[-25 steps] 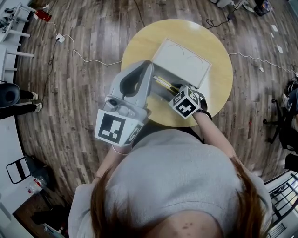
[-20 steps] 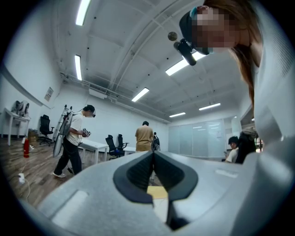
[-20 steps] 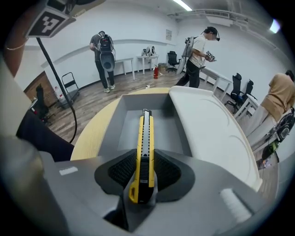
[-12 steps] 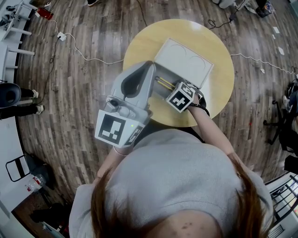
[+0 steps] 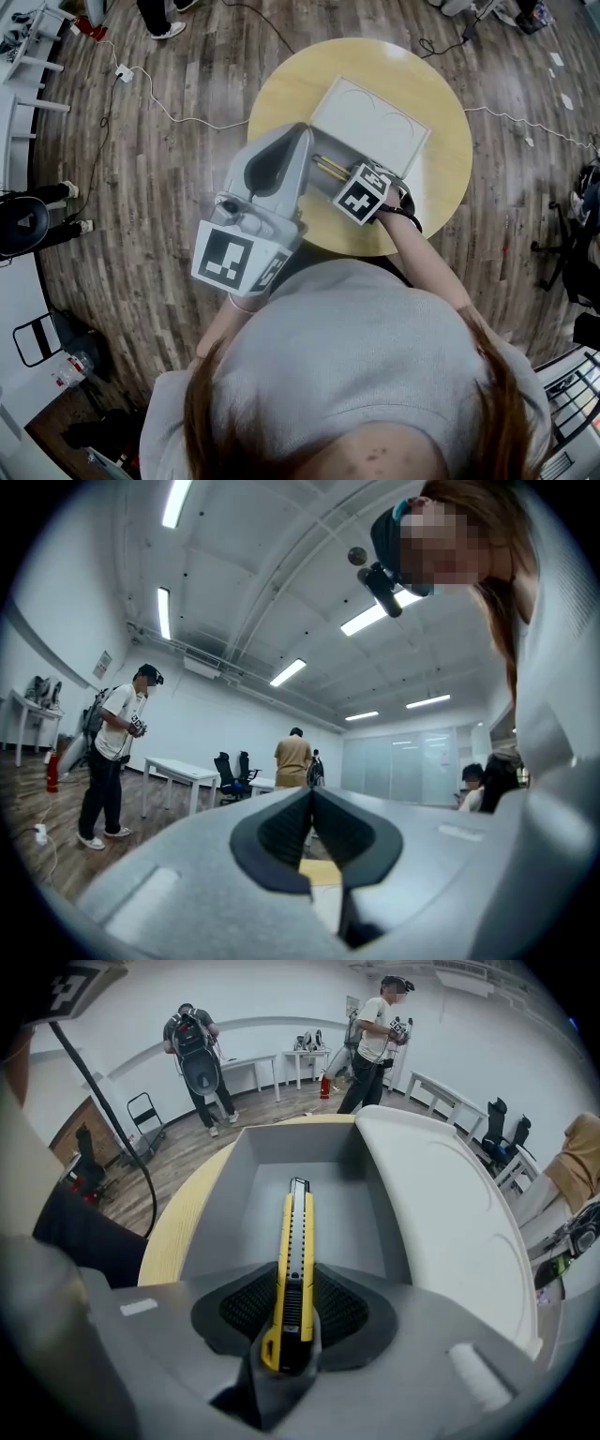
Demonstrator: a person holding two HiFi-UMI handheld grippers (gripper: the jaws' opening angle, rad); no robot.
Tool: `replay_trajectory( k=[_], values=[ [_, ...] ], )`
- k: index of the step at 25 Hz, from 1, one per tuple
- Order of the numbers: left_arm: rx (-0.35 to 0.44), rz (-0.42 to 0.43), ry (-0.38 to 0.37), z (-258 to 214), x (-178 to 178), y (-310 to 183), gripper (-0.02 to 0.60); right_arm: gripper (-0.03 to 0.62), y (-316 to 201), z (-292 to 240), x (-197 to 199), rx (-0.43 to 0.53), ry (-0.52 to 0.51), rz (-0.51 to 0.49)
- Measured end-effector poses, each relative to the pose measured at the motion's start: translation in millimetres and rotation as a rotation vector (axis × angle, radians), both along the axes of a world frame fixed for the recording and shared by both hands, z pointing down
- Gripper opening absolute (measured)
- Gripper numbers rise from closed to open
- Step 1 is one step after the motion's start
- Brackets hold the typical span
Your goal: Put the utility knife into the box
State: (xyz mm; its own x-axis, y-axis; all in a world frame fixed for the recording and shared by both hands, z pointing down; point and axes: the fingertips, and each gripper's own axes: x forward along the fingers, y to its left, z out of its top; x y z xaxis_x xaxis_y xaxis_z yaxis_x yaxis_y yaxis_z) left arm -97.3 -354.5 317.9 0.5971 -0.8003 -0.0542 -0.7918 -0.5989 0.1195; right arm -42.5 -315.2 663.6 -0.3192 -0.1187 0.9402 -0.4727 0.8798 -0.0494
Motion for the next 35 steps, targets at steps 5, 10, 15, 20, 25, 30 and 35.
replay_trajectory(
  k=[5,10,15,20,25,30,35],
  values=[
    [0.002,0.004,0.002,-1,6,1,0.002,0.126,2,0,3,0.016,-0.002,-0.018],
    [-0.001,0.006,0.000,-2,9,-1,0.002,0.201,5,-3,1,0.002,-0.028,-0.028],
    [-0.003,0.009,-0.005,-1,10,-3,0.002,0.198,2,-15,-2,0.014,-0.083,-0.006],
    [-0.002,0.018,-0.009,-1,13,-5,0.002,0.177,-12,-55,-5,0.123,-0.189,0.015],
    [0.006,0.038,-0.010,-4,20,-9,0.002,0.121,-39,-126,3,0.313,-0.332,0.092],
    [0.019,0.065,-0.009,-7,32,-11,0.002,0.093,-59,-219,18,0.489,-0.525,0.186],
    [0.037,0.091,-0.010,-14,46,-13,0.002,0.004,-67,-298,38,0.681,-0.670,0.252]
  ],
)
